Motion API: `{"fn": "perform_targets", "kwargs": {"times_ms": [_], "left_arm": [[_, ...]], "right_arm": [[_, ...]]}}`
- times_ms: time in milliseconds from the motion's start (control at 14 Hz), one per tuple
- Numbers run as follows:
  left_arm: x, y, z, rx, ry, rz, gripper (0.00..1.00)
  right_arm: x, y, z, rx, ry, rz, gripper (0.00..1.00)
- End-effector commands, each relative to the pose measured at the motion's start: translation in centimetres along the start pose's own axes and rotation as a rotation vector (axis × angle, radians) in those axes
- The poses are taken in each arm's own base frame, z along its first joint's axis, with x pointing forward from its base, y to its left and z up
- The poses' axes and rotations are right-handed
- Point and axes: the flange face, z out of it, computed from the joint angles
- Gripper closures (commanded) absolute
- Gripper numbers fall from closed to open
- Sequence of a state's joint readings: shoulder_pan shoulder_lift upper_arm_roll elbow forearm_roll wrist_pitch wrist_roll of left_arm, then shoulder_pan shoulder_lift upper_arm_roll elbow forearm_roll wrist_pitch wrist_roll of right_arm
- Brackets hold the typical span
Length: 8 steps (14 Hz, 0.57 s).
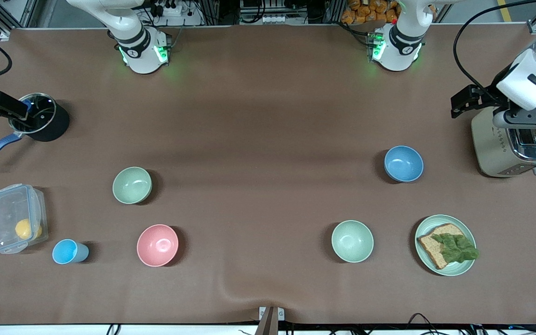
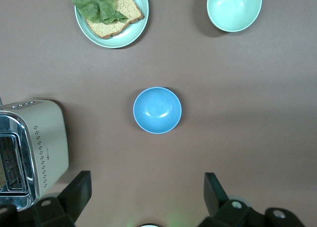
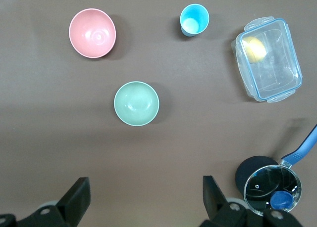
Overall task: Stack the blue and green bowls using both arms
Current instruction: 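Reach the right gripper to the green bowl while the left gripper reaches the blue bowl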
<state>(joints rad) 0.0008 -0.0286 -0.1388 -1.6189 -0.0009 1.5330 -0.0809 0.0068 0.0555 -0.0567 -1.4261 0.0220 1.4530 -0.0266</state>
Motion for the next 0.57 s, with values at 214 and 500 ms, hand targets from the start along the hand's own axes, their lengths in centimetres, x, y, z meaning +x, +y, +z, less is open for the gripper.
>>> {"fn": "perform_targets", "kwargs": {"times_ms": [214,500], "left_arm": [[-0.1,-0.8,0.5,-0.005,-0.015,-0.015,0.0],[5.5,-2.4,10.1,0.031,-0.099,-0.033,0.0]], "right_arm": [[-0.7,-0.5,-0.7,-0.01,-0.007,0.018,0.0],[-0.5,-0.7,0.3,-0.007,-0.035,0.016,0.0]]}}
